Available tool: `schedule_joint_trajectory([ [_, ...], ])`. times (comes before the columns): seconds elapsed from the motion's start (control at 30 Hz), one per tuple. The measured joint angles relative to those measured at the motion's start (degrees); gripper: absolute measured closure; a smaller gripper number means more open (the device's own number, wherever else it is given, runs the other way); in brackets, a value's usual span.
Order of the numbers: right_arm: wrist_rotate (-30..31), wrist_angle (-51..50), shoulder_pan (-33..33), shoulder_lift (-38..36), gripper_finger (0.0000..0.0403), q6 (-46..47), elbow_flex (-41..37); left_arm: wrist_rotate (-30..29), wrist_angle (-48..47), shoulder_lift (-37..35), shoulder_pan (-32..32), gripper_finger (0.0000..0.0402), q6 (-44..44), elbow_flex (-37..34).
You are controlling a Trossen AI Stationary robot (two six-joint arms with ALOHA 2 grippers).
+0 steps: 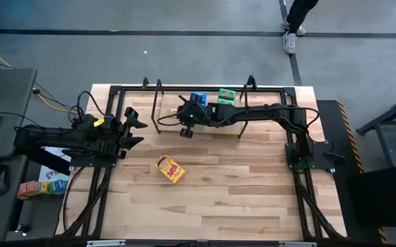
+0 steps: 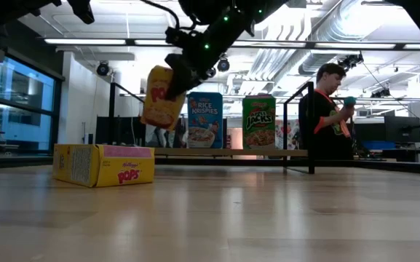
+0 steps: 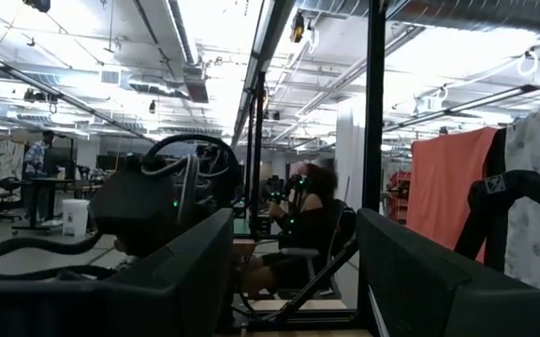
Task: Stack cereal on shelf
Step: Put the right yellow cereal box on the shelf
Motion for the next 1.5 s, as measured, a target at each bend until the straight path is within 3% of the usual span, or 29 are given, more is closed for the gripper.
schedule_joint_trajectory([
  [0.17,-2.78,2.43,0.15,-0.02,0.0315,-1.36,0.0,0.0,0.0,0.0,0.0,0.0183,0.02,0.0],
  [0.4,1.42,12.14,0.09,-0.02,0.0318,-3.85,0.52,-0.04,0.02,0.0,0.0,0.0183,0.18,0.0],
  [0.6,8.91,-2.06,-0.36,1.19,0.0327,-9.0,13.34,-1.81,0.02,0.0,0.0,0.0183,1.53,0.0],
  [0.73,4.11,-11.14,-1.75,4.05,0.0326,-5.98,22.28,-1.91,0.02,0.0,0.0,0.0183,1.45,0.0],
  [0.87,0.58,-15.98,-3.45,7.11,0.0325,-4.72,26.36,-1.86,-0.36,0.02,0.0,0.0183,0.36,0.0],
  [1.5,-9.17,-19.37,-7.91,14.56,0.0325,-1.64,26.2,-1.75,-0.46,0.04,-0.02,0.0183,1.42,0.0],
])
